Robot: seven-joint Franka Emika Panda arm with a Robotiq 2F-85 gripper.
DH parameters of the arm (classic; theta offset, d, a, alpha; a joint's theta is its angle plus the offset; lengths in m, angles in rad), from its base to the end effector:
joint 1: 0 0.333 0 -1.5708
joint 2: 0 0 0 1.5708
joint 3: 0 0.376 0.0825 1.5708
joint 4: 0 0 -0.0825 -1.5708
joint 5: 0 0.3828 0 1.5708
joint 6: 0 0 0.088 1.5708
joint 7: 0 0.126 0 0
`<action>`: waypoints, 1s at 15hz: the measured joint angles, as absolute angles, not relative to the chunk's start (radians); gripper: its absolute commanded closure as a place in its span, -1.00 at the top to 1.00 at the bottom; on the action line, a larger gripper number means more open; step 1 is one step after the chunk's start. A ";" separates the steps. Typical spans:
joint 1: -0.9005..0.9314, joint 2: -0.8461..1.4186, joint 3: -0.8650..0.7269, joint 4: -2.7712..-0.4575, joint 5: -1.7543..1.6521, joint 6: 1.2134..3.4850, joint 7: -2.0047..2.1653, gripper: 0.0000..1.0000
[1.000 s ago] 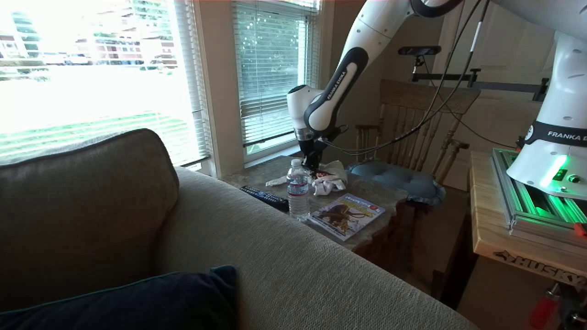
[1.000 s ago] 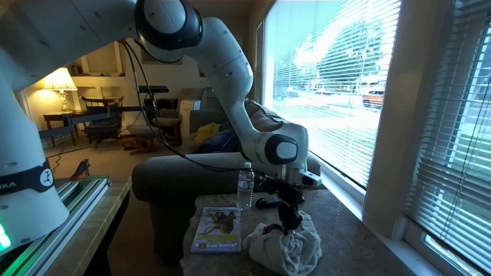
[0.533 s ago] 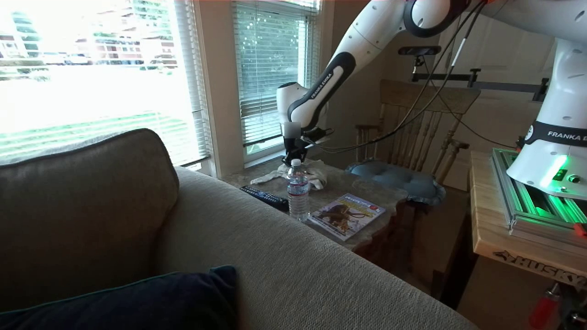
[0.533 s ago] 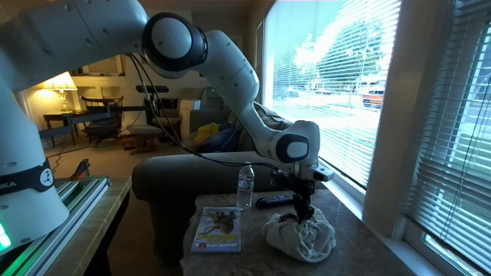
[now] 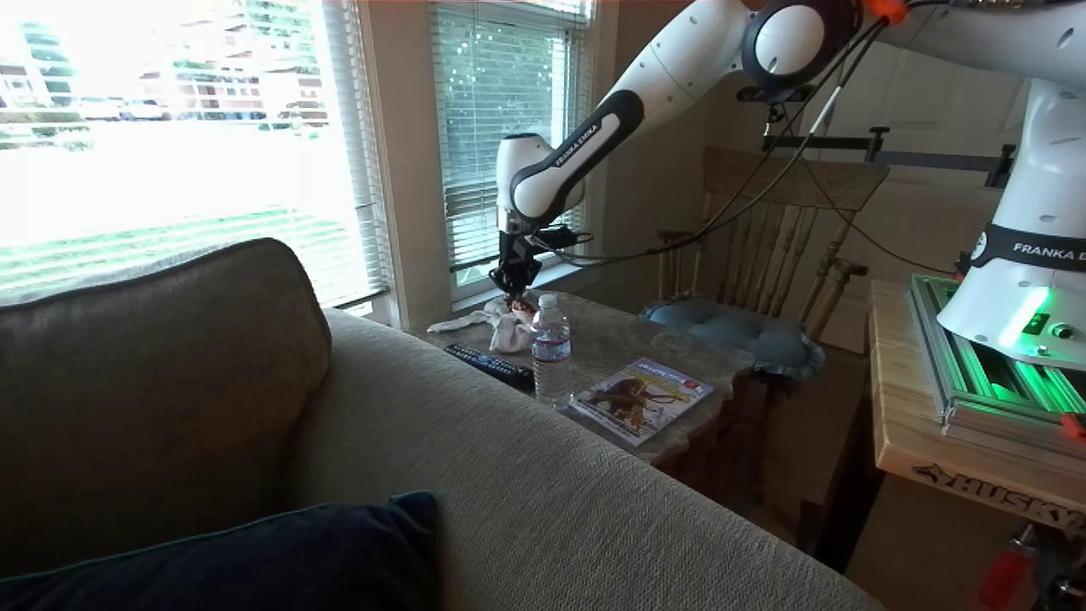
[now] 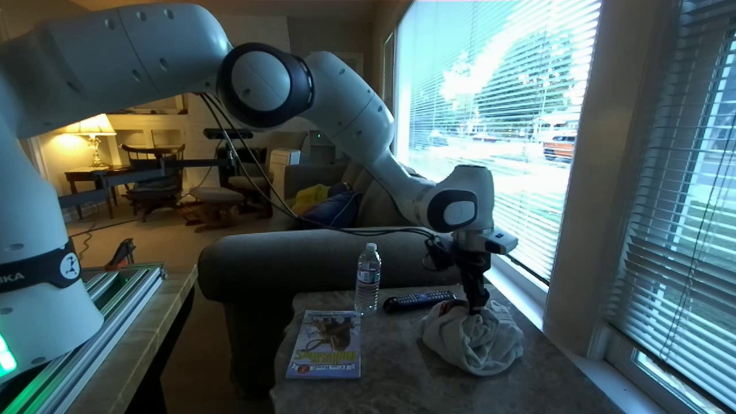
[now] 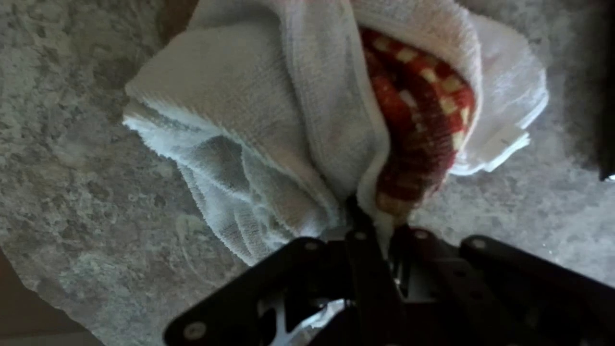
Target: Use the tea towel to wipe the table
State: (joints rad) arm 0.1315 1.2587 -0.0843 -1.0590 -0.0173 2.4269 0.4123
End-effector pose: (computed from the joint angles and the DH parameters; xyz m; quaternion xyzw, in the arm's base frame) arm 0.8194 0.0642 0.0565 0.9870 -0.1441 0.0648 0.0305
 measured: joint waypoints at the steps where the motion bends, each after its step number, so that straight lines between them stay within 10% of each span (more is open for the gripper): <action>1: 0.126 1.259 -0.078 -1.043 -0.006 2.429 0.413 -0.95; 15: 0.018 0.998 -0.069 -1.289 0.012 2.516 0.280 -0.95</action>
State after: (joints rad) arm 0.0177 0.9982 -0.0694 -1.2889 0.0122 2.5164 0.2799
